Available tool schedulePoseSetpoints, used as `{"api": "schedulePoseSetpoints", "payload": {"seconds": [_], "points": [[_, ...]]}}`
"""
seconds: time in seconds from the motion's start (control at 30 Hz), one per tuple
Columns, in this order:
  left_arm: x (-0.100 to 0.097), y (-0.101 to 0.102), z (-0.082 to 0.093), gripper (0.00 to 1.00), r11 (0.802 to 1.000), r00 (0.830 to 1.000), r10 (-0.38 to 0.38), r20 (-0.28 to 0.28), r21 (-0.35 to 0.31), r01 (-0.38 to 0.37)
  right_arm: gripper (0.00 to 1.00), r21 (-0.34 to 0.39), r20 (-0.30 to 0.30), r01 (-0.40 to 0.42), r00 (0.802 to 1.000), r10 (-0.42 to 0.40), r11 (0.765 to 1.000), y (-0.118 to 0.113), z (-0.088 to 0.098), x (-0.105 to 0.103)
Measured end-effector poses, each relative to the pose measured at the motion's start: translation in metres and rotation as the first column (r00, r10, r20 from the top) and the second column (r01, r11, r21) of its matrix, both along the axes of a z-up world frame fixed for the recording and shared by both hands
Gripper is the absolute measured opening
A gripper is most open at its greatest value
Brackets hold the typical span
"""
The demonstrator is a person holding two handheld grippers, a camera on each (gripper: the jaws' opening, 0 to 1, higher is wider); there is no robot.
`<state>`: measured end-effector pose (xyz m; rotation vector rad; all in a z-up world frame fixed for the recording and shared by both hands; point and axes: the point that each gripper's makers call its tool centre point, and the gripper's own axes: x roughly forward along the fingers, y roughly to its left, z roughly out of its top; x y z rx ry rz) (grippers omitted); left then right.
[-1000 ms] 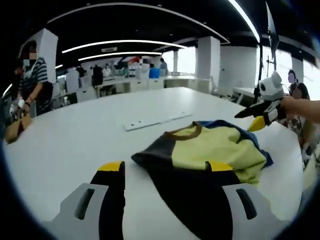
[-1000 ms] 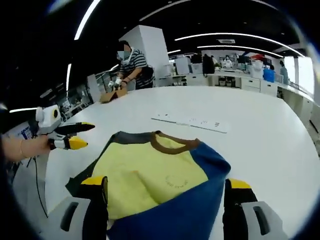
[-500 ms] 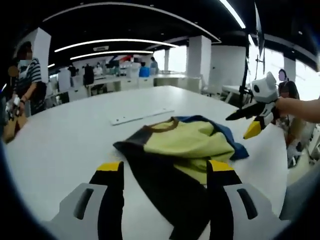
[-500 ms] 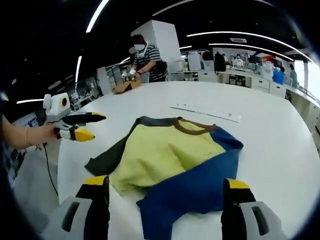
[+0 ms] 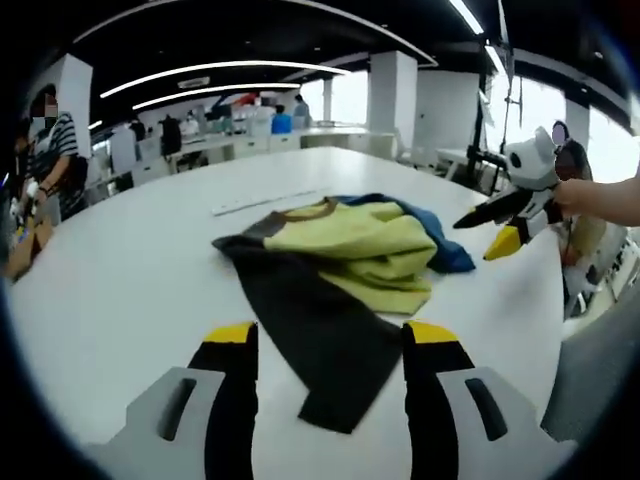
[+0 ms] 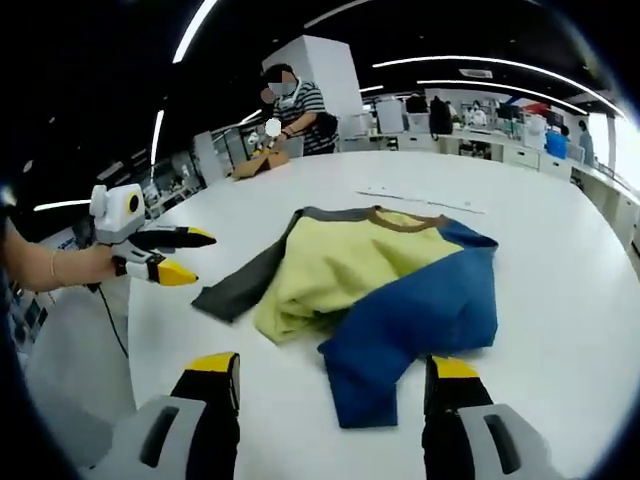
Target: Fold the garment on the visible template until the final outline fits inside the template.
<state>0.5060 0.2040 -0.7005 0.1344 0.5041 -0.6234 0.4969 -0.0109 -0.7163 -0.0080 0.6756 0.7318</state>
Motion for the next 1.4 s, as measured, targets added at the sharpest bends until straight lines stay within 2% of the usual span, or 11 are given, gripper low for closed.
{"api": "schedulePoseSetpoints", "payload": {"seconds": [0.2,0.3,0.37,0.5,0.73,0.83,1.07,1.1,1.17,1.27,1.4], "points": [[-0.010,0.007,-0.016,0.48,1.000,0.999,0.025,-0.039,0.018,-0.025,0.51,-0.072,0.015,-0.008,1.000,0.009,0.997,-0.008,-0.013,-0.009],[-0.013,0.010,-0.027,0.46,0.999,0.997,0.040,-0.061,0.035,-0.037,0.44,-0.071,-0.002,0.003,1.000,-0.003,0.997,-0.011,-0.021,-0.013],[-0.015,0.011,-0.034,0.44,0.998,0.993,0.064,-0.103,0.030,-0.061,0.40,-0.073,-0.002,0.027,1.000,-0.027,0.997,-0.013,-0.025,-0.015],[-0.013,0.016,-0.042,0.40,0.994,0.988,0.106,-0.108,0.021,-0.104,0.31,-0.082,0.011,0.076,0.997,-0.075,0.994,-0.018,-0.028,-0.014],[-0.017,0.012,-0.050,0.28,0.994,0.986,0.106,-0.127,0.021,-0.104,0.19,-0.091,0.025,0.112,0.994,-0.110,0.990,-0.018,-0.035,-0.015],[-0.016,0.009,-0.050,0.25,0.990,0.981,0.130,-0.147,-0.044,-0.137,0.16,-0.086,0.032,0.124,0.992,-0.122,0.988,-0.018,-0.034,-0.014],[-0.015,0.013,-0.052,0.15,0.989,0.980,0.146,-0.135,0.024,-0.144,0.00,-0.103,0.045,0.143,0.989,-0.139,0.984,-0.021,-0.036,-0.014],[-0.015,0.015,-0.053,0.12,0.989,0.982,0.146,-0.120,0.054,-0.140,0.00,-0.105,0.045,0.147,0.989,-0.143,0.984,-0.022,-0.037,-0.014],[-0.016,0.013,-0.053,0.12,0.989,0.982,0.144,-0.122,0.052,-0.138,0.00,-0.102,0.045,0.157,0.987,-0.153,0.982,-0.023,-0.038,-0.013],[-0.016,0.010,-0.053,0.10,0.990,0.987,0.123,-0.101,0.087,-0.115,0.00,-0.095,0.047,0.167,0.985,-0.163,0.981,-0.023,-0.037,-0.013],[-0.018,0.005,-0.052,0.01,0.990,0.992,0.091,-0.084,0.112,-0.081,0.00,-0.073,0.025,0.177,0.984,-0.176,0.982,-0.022,-0.037,-0.013]]}}
